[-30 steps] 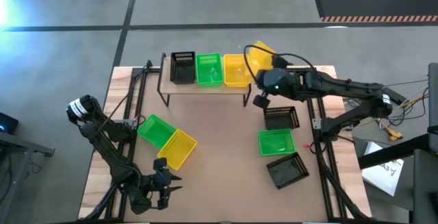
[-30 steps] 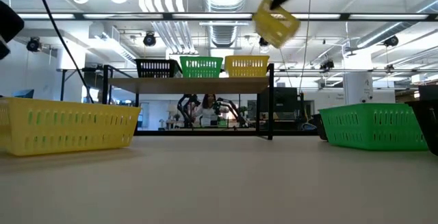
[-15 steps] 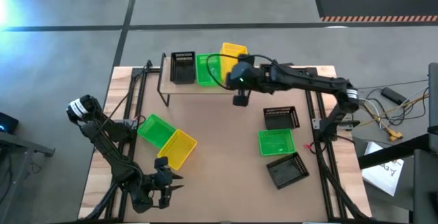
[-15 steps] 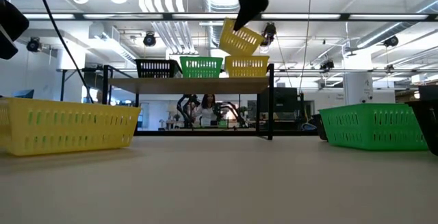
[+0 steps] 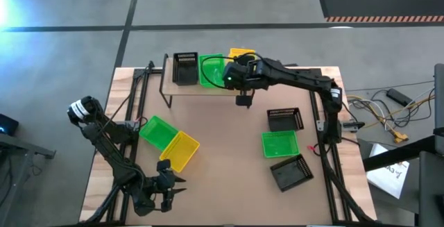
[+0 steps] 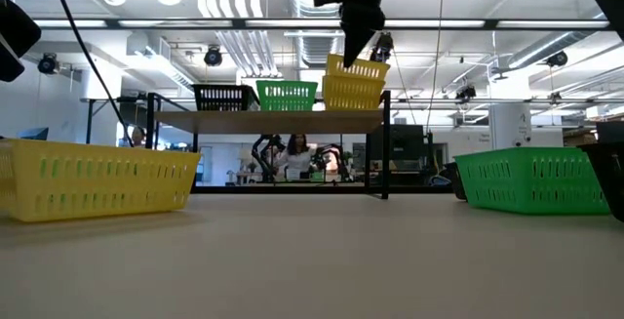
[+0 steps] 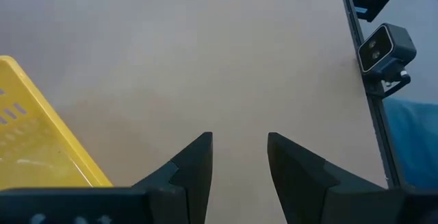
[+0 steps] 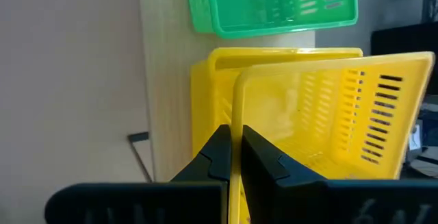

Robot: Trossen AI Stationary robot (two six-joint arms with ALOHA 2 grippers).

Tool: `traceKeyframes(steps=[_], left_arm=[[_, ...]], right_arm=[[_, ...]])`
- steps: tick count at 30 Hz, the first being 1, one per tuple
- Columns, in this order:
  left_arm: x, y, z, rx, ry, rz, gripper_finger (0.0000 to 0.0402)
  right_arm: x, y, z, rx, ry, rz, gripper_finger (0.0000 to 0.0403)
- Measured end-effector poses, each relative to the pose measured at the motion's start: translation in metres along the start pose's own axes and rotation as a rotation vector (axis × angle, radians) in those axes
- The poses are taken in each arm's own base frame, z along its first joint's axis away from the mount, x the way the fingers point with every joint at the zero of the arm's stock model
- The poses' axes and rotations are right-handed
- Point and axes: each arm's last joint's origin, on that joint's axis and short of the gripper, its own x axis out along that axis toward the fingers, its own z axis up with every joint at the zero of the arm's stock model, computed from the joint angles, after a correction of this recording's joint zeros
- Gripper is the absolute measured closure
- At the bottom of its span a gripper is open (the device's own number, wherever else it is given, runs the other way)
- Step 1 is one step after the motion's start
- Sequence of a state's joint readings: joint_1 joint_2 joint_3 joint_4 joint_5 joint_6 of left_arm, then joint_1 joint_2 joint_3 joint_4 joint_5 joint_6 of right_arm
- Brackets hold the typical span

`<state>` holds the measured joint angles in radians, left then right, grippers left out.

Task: Stack baskets on shelf by color
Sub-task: Stack the right yellow bin on top of the yellow bin on the shelf, then stack the left green bin on top of the green bin on the shelf

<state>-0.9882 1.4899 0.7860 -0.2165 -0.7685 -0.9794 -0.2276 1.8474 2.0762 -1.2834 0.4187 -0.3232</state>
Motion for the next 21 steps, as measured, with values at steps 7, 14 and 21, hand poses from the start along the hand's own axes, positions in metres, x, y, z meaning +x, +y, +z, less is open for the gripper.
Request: traceKeyframes(steps=[7, 14, 21], left_arm=[[0.0, 0.0, 0.0, 0.001, 0.001, 0.001, 0.0277], [0.0, 0.0, 0.0, 0.004, -0.002, 0.003, 0.0277], [-0.005, -0.006, 0.009, 0.114, -0.03, -0.01, 0.0277]], right_arm=[[0.004, -0.001, 0.001, -0.009, 0.018, -0.051, 0.0343], [-0.016, -0.008, -0.003, 0.079, -0.032, -0.067, 0.0262], [-0.053, 0.002, -0.011, 0.219, -0.127, -0.059, 0.0262]])
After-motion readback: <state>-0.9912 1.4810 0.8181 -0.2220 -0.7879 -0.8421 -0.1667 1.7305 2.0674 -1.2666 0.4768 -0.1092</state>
